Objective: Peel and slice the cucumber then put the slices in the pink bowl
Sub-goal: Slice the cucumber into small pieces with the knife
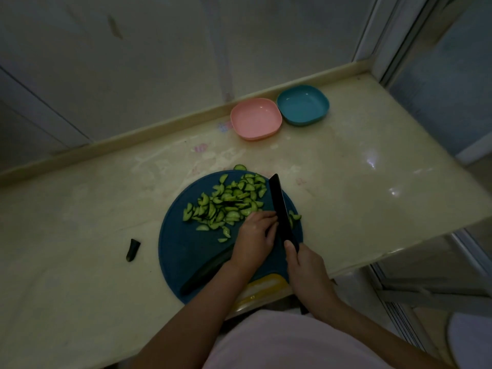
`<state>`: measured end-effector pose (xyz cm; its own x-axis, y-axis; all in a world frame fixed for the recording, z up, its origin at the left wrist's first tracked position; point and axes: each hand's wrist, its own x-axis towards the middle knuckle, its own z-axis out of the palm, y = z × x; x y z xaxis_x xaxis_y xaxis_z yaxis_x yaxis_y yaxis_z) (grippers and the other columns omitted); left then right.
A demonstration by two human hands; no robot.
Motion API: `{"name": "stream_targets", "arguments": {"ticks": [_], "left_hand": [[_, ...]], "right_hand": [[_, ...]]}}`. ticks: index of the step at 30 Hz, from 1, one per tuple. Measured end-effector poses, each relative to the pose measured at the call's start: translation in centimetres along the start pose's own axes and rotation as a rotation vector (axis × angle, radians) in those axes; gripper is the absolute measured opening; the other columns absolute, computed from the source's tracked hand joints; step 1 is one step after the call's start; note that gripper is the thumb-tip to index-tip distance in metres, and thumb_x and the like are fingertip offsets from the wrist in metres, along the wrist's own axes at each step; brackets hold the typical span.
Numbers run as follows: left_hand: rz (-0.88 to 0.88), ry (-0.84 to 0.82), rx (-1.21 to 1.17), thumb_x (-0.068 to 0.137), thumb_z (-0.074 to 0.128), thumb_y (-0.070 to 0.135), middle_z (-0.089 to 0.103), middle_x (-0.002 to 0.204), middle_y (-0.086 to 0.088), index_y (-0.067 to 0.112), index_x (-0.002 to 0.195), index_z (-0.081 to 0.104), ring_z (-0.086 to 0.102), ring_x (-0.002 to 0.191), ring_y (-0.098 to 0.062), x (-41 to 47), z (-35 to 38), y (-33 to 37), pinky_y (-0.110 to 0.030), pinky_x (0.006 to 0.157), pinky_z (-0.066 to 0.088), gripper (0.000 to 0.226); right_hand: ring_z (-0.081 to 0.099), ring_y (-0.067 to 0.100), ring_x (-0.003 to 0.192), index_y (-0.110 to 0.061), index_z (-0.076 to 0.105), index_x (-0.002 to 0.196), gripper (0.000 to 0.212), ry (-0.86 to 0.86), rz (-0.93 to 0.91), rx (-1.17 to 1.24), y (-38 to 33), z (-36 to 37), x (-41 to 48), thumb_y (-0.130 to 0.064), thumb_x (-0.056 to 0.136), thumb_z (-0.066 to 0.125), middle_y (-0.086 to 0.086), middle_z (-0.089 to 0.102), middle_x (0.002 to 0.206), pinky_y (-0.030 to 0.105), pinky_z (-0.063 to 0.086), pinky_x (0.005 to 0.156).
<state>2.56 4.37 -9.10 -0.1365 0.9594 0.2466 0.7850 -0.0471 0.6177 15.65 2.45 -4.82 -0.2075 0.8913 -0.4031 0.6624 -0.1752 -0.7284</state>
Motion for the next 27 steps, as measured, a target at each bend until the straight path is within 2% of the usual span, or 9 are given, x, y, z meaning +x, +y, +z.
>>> {"name": "stream_targets", "arguments": {"ticks": [3, 7, 12, 15, 23, 27], "left_hand": [[-0.002, 0.007, -0.002, 0.079, 0.063, 0.01, 0.071, 0.092, -0.008, 0.003, 0.088, 0.073, 0.064, 0.086, -0.02, 0.0, 0.0, 0.0, -0.016, 0.083, 0.04, 0.015], [-0.007, 0.015, -0.002, 0.08, 0.062, 0.01, 0.07, 0.094, -0.008, 0.003, 0.089, 0.073, 0.063, 0.088, -0.02, 0.0, 0.0, 0.0, -0.016, 0.084, 0.039, 0.016], [-0.01, 0.056, -0.014, 0.08, 0.064, 0.007, 0.069, 0.091, -0.009, 0.002, 0.087, 0.072, 0.054, 0.089, -0.011, 0.0, 0.1, 0.0, -0.018, 0.083, 0.039, 0.012], [-0.009, 0.071, -0.018, 0.08, 0.064, 0.007, 0.068, 0.088, -0.01, 0.0, 0.086, 0.071, 0.052, 0.087, -0.011, 0.0, 0.0, 0.1, -0.018, 0.081, 0.04, 0.011], [-0.026, 0.049, -0.028, 0.08, 0.064, 0.004, 0.065, 0.087, -0.01, 0.0, 0.082, 0.069, 0.05, 0.087, -0.01, 0.0, -0.1, 0.1, -0.014, 0.081, 0.037, 0.007], [-0.013, 0.044, -0.024, 0.08, 0.063, 0.004, 0.065, 0.088, -0.01, 0.0, 0.082, 0.069, 0.051, 0.088, -0.01, 0.1, -0.2, 0.0, -0.015, 0.081, 0.039, 0.008]], "right_hand": [[0.041, 0.003, 0.059, -0.02, 0.038, 0.068, 0.037, 0.003, 0.01, -0.012, -0.2, 0.3, 0.2, -0.036, 0.1, 0.028, -0.003, 0.046, 0.068, 0.013, 0.032, 0.047], [0.045, 0.008, 0.06, -0.015, 0.044, 0.073, 0.037, 0.014, 0.008, 0.025, -0.2, 0.5, 0.0, -0.036, 0.1, 0.029, 0.0, 0.051, 0.069, 0.016, 0.033, 0.049], [0.053, 0.023, 0.067, -0.01, 0.049, 0.075, 0.041, 0.038, -0.002, 0.062, 0.0, 0.2, -0.6, -0.038, 0.099, 0.03, 0.012, 0.057, 0.073, 0.035, 0.039, 0.061], [0.057, 0.028, 0.071, -0.004, 0.054, 0.08, 0.046, 0.051, -0.012, 0.057, 0.0, 0.1, -0.7, -0.039, 0.098, 0.03, 0.016, 0.06, 0.076, 0.038, 0.044, 0.064], [0.058, 0.028, 0.073, -0.002, 0.055, 0.084, 0.046, 0.043, 0.001, 0.055, -0.1, 0.2, -0.9, -0.038, 0.099, 0.031, 0.016, 0.061, 0.078, 0.034, 0.04, 0.062], [0.049, 0.017, 0.065, -0.006, 0.05, 0.08, 0.04, 0.031, -0.004, 0.021, -0.1, 0.5, -0.5, -0.035, 0.1, 0.03, 0.005, 0.054, 0.072, 0.029, 0.029, 0.056]]}}
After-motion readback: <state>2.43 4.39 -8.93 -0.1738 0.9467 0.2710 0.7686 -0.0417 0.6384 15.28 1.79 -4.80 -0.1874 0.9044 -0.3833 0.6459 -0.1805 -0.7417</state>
